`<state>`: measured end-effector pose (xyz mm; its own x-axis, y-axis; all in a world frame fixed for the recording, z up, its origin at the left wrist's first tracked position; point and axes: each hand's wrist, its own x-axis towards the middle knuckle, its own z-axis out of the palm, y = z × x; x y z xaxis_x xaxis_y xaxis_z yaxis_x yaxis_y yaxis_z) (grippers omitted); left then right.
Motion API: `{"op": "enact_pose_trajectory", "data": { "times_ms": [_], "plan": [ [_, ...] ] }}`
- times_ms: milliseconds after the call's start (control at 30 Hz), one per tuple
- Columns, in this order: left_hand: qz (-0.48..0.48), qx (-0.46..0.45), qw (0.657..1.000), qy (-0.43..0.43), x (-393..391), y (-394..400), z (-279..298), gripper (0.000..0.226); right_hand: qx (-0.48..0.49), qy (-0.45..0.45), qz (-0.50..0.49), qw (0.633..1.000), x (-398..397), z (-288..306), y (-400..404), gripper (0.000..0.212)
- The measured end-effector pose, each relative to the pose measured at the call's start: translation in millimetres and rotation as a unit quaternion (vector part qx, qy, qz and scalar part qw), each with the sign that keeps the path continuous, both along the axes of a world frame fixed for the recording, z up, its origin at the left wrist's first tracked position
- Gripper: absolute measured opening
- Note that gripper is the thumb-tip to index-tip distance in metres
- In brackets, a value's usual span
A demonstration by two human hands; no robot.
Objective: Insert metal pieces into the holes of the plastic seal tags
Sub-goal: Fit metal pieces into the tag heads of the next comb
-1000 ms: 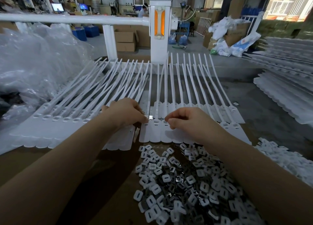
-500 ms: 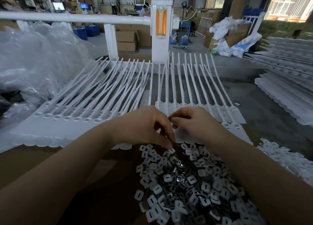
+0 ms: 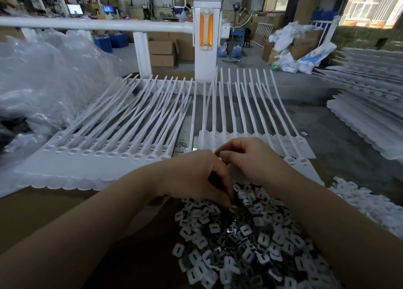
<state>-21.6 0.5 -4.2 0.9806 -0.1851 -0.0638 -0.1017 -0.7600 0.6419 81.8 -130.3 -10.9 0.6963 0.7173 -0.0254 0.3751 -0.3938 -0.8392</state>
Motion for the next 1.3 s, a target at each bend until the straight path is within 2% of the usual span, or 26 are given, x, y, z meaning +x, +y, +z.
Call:
{"op": "enact_pose_trajectory", "data": {
  "times_ms": [333,533,700,833,1133,1300],
  "plan": [
    [0.019,-0.11,0.993,0.048,-3,15,5,0.019,0.012,0.012,-0.006,1.0,-1,0,-1,0.015],
    [0.09,-0.168,0.979,0.075,-2,27,7,0.015,0.049,0.019,-0.004,0.999,1,0,-5,0.016],
    [0.198,-0.261,0.942,0.076,1,33,6,0.014,0.084,0.027,0.022,0.996,1,1,-6,0.015],
    [0.239,-0.329,0.909,0.085,2,34,7,0.014,0.091,0.016,0.055,0.994,1,1,-7,0.013],
    [0.239,-0.338,0.905,0.096,1,34,6,0.018,0.083,-0.024,0.074,0.994,0,-2,-5,0.002],
    [0.216,-0.354,0.906,0.092,0,33,7,0.018,0.053,-0.051,0.082,0.994,-3,-3,-3,0.009]
  ]
}}
